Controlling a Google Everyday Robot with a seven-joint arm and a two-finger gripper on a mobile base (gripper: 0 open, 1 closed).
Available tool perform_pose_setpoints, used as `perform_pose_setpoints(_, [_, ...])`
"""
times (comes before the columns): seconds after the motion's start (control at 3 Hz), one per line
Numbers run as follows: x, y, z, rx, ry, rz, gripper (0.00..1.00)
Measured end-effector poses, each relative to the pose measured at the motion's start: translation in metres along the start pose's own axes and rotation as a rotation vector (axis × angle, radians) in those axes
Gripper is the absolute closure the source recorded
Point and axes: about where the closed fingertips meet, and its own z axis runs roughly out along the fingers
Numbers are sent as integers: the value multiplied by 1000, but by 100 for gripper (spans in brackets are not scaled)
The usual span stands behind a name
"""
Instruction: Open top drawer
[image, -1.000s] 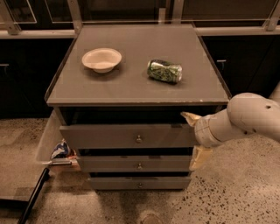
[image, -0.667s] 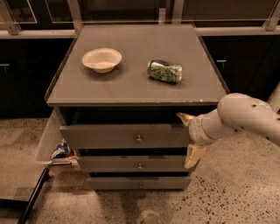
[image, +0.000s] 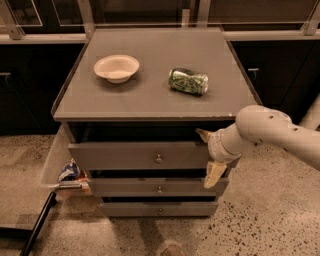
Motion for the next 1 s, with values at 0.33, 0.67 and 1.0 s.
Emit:
perform_pose_setpoints(0.33, [4,-8,12,-13,1,8,0])
perform_pose_setpoints(0.67, [12,-10,21,-27,-2,27,0])
perform_pose_setpoints(1.0, [21,-12,28,-34,-4,50,0])
